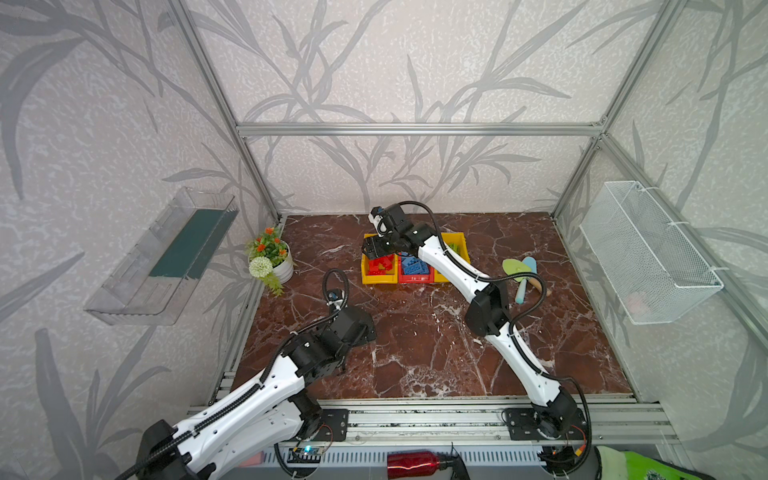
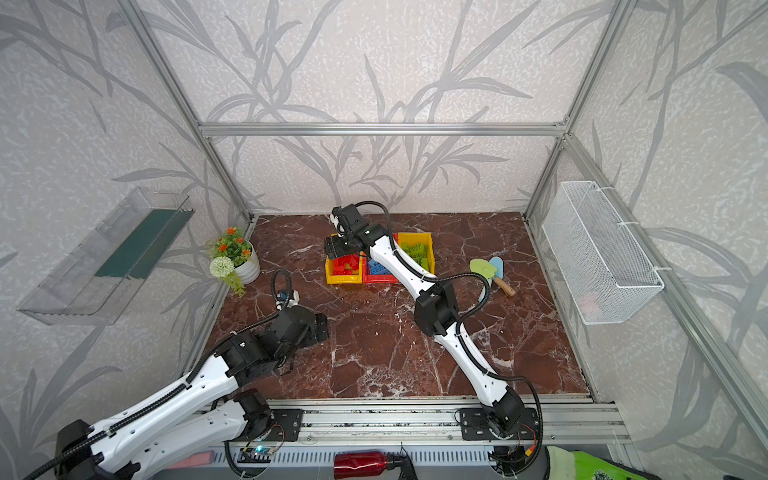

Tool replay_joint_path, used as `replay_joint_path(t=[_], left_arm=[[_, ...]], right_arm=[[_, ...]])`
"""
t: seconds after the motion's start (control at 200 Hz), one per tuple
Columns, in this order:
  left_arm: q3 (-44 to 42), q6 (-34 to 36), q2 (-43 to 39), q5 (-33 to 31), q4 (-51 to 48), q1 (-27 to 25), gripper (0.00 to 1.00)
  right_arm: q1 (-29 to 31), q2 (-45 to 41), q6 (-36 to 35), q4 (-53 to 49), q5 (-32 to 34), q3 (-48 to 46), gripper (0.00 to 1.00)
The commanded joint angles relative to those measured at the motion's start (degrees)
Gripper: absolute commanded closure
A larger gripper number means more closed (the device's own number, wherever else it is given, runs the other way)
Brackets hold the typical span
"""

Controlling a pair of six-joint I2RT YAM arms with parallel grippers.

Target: Sort the legos into containers by color

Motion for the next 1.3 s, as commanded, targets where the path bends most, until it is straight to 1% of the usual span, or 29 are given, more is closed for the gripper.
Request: replay_joint_path(t=[0.0,0.05,0.09,0.255,0.305,0.36,0.44,0.545,0.585,0.71,0.865,0.94,1.065,1.204,1.294], left_arm=[[1.2,0.3,-0.7,-1.1,-0.2,0.7,0.01],[1.2,0.7,-0.9,-0.8,0.2,0.9,0.01],[1.3,0.9,-1.0,-0.8,0.3,1.0,0.01],[1.6,1.0,-1.2,-1.7,0.5,1.3,0.01],[1.8,0.8,-1.4,-2.6,0.5,1.3,0.01],[1.7,0.7,-1.7,-4.1,0.9,1.3,0.01],[1.9,0.7,-1.7,-6.4,1.1,1.4,0.01],[2.8,0.8,-1.3,-9.6,1.0,1.4,0.01],[3.6,0.6,-1.0,-10.6,0.6,1.5,0.01],[6.0,0.3,1.4,-12.3,-0.4,1.6,0.01],[9.4,1.0,5.1,-11.3,-1.3,1.6,0.01],[10.1,1.9,6.7,-10.7,-0.4,1.5,0.01],[10.9,3.4,9.0,-11.4,0.9,1.5,0.01],[12.5,5.9,11.1,-14.4,0.9,1.5,0.01],[12.4,8.6,11.6,-17.8,2.8,1.5,0.01]], right_arm=[[-0.1,-3.9,-2.4,-2.9,1.5,0.8,0.15],[-0.1,-6.5,-2.9,-1.0,2.6,-3.1,0.12],[-0.1,-8.6,-3.3,0.0,3.5,-5.8,0.06],[0.1,-15.5,-5.2,-3.7,4.0,-11.1,0.00],[0.1,-18.5,-5.5,-3.8,3.7,-14.4,0.01],[0.2,-22.8,-5.8,-2.1,3.2,-19.8,0.01],[0.3,-30.7,-6.2,2.5,2.7,-31.0,0.01],[0.3,-42.8,-6.0,11.4,4.0,-49.6,0.01],[0.1,-47.3,-6.2,13.4,4.6,-55.5,0.01],[-0.7,-60.0,-6.5,12.8,6.3,-68.7,0.01],[-1.1,-74.0,-6.3,11.6,7.7,-84.4,0.01],[-1.6,-80.9,-5.2,11.5,8.3,-91.0,0.01],[-2.0,-89.6,-2.5,12.3,8.8,-100.8,0.01],[-2.0,-95.4,0.2,14.2,10.6,-109.1,0.01],[-2.0,-97.6,0.3,15.4,13.9,-112.7,0.01]])
